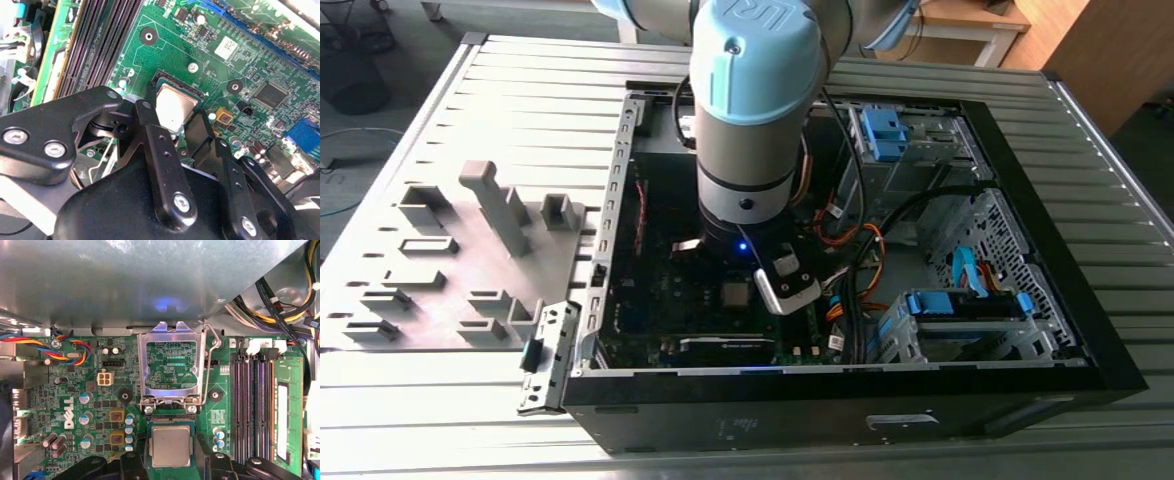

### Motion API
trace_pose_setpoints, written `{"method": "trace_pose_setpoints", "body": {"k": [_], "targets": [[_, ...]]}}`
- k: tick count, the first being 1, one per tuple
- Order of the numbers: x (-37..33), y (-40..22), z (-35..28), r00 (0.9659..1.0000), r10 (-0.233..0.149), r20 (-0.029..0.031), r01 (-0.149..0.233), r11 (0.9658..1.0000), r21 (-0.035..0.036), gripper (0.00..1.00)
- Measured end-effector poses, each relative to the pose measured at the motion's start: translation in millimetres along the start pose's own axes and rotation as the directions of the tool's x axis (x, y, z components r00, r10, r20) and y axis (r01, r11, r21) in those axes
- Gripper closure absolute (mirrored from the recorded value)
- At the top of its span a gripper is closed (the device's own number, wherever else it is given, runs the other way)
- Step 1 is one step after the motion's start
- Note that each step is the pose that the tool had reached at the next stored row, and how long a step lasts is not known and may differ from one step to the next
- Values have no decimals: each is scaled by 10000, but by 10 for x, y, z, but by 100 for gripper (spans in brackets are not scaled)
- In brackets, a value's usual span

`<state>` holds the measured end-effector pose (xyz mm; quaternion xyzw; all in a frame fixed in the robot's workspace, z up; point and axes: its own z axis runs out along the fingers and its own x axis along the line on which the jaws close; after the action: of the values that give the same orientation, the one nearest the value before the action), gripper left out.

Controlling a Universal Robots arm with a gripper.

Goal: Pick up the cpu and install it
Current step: 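Place the cpu into insertion slot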

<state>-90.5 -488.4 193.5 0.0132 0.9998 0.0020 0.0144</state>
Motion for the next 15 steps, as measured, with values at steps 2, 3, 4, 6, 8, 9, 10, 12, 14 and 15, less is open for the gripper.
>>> {"method": "trace_pose_setpoints", "body": {"k": [2,3,4,6,8,9,10,12,14,15], "targets": [[-4,0,1,10000,1,0,-1,10000,-1,53],[-6,1,2,10000,2,0,-2,10000,-3,53],[-11,1,2,10000,1,0,-1,10000,-3,53],[-16,1,3,10000,1,0,-1,10000,-2,53],[-16,0,5,10000,2,-1,-2,10000,-1,53],[-16,1,9,10000,2,0,-2,10000,-3,53],[-16,1,14,10000,1,0,-1,10000,-3,53],[-16,0,20,10000,1,-1,-1,10000,-1,53],[-16,0,20,10000,1,-2,-1,10000,0,53],[-16,0,21,10000,1,-1,-1,10000,-1,53]]}}
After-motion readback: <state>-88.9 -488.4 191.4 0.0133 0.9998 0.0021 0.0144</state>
